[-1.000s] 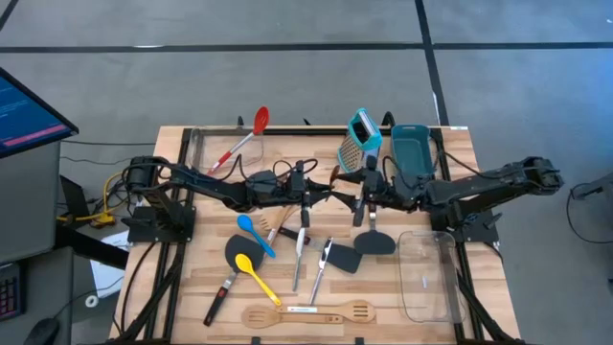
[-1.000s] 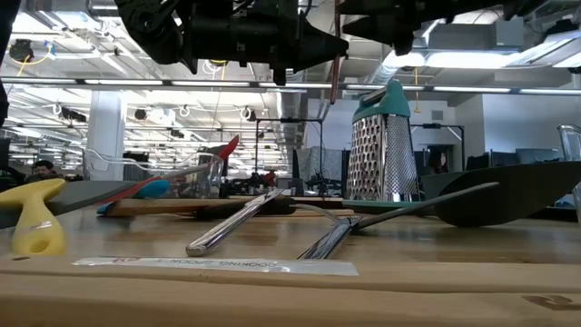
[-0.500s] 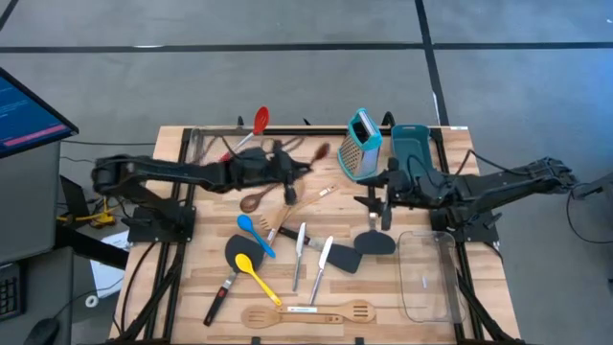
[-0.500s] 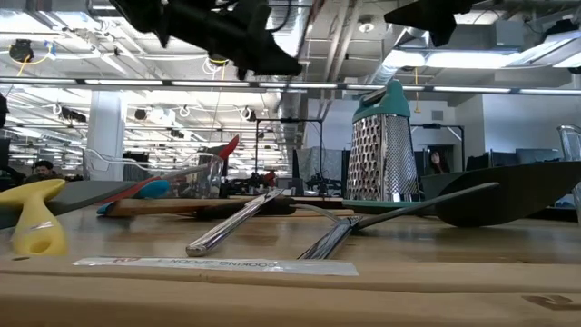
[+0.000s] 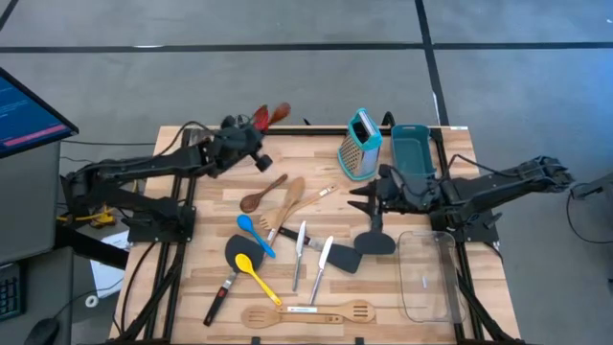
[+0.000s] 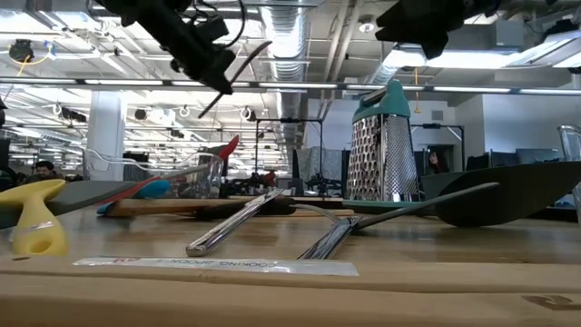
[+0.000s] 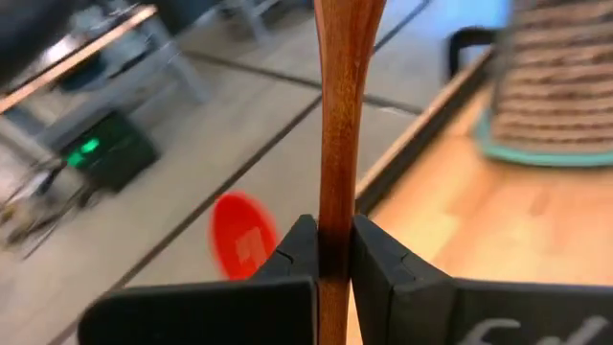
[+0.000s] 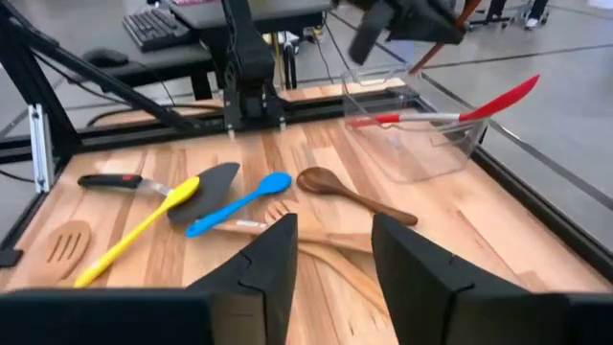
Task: Pick & Place Kitchen Items
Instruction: Put the right dark brown wooden spoon into the left transparent bin
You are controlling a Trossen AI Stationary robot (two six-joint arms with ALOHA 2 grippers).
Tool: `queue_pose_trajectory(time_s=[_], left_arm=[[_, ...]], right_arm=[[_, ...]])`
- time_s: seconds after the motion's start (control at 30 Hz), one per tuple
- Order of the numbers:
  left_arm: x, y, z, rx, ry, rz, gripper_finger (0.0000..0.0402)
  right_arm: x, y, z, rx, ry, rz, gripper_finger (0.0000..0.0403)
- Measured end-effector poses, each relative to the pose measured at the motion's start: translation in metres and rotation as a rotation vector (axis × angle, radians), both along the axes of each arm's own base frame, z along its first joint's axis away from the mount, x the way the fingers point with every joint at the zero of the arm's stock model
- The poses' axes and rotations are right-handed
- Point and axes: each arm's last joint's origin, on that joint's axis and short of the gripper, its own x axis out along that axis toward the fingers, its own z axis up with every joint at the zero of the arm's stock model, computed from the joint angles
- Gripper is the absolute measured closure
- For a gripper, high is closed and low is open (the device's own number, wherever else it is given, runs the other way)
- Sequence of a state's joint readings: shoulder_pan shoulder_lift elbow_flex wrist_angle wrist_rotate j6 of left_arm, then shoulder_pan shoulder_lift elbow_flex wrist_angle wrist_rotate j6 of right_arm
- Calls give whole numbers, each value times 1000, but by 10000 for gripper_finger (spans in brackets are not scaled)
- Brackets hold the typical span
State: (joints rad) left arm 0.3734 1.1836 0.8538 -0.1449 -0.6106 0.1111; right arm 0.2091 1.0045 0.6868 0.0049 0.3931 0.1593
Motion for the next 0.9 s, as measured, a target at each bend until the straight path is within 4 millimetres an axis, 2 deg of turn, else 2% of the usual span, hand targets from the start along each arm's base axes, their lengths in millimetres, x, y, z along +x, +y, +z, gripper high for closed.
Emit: queue_pose_trajectory(time_s=[0.1,0.23,0.4,0.53,0.9], left_arm=[[-10,10,-10,-16,8,72,396],[-29,20,-34,-67,25,163,396],[-54,26,-60,-115,8,310,396],[-69,28,-72,-100,8,408,396],[-83,28,-95,-114,56,454,396]], right_arm=[[3,1,-3,-1,13,0,285],[3,1,-3,20,9,-7,294],[3,1,-4,20,13,-7,295],[3,1,-4,20,13,-7,295],[3,1,-4,20,13,-8,295]])
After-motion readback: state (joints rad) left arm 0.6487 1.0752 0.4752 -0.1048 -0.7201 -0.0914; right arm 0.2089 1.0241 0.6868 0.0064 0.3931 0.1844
